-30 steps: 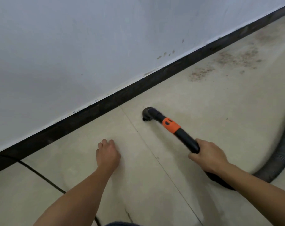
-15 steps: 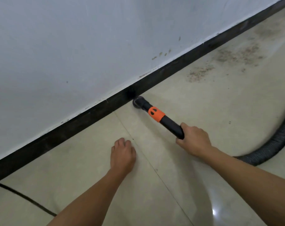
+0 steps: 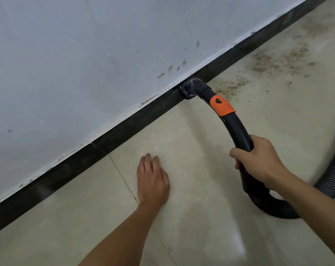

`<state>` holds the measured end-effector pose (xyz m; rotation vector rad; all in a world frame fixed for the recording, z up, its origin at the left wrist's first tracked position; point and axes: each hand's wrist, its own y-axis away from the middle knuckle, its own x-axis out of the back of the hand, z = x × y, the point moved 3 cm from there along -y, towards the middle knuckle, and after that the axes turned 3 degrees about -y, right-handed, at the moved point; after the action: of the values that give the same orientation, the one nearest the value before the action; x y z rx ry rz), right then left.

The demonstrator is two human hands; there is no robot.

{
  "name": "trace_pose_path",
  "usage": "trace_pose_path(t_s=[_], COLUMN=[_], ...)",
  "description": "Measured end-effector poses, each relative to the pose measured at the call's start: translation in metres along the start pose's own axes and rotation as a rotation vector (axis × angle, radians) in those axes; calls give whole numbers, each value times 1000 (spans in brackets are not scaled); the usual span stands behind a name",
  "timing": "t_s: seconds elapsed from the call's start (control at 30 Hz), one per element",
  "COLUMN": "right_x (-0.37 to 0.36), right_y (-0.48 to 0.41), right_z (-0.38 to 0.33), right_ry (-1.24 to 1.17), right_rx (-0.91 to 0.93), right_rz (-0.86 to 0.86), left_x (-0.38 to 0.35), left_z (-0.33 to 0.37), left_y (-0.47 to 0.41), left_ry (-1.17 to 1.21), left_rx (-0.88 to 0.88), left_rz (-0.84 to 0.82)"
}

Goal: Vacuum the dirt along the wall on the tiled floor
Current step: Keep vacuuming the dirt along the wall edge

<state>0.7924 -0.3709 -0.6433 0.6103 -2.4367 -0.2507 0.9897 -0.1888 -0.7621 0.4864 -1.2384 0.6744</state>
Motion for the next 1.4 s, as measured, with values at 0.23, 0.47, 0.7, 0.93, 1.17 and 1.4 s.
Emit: trace_pose_path(t_s=[0.23, 0.47, 0.7, 0.93, 1.17, 1.4], right_x=[-29, -6, -11, 53, 31, 92], right_y=[37, 17, 17, -56, -11, 60], right_z=[-8, -16, -10, 10, 9, 92], right_ry=[132, 232, 354, 35, 143, 316], right_rx=[80, 113, 135, -106, -5, -186], right_rz=[-101, -21, -43, 234, -11, 89], left_x=[-2, -1, 1, -3, 4, -6], left_z=[-1, 0, 0, -1, 11, 81], left_y=[1, -2, -1, -1, -13, -77], left_ry=[-29, -9, -1, -69, -172, 13], left_rx=[21, 1, 11, 12, -22, -84], left_rz=[-31, -6, 8, -14, -159, -48])
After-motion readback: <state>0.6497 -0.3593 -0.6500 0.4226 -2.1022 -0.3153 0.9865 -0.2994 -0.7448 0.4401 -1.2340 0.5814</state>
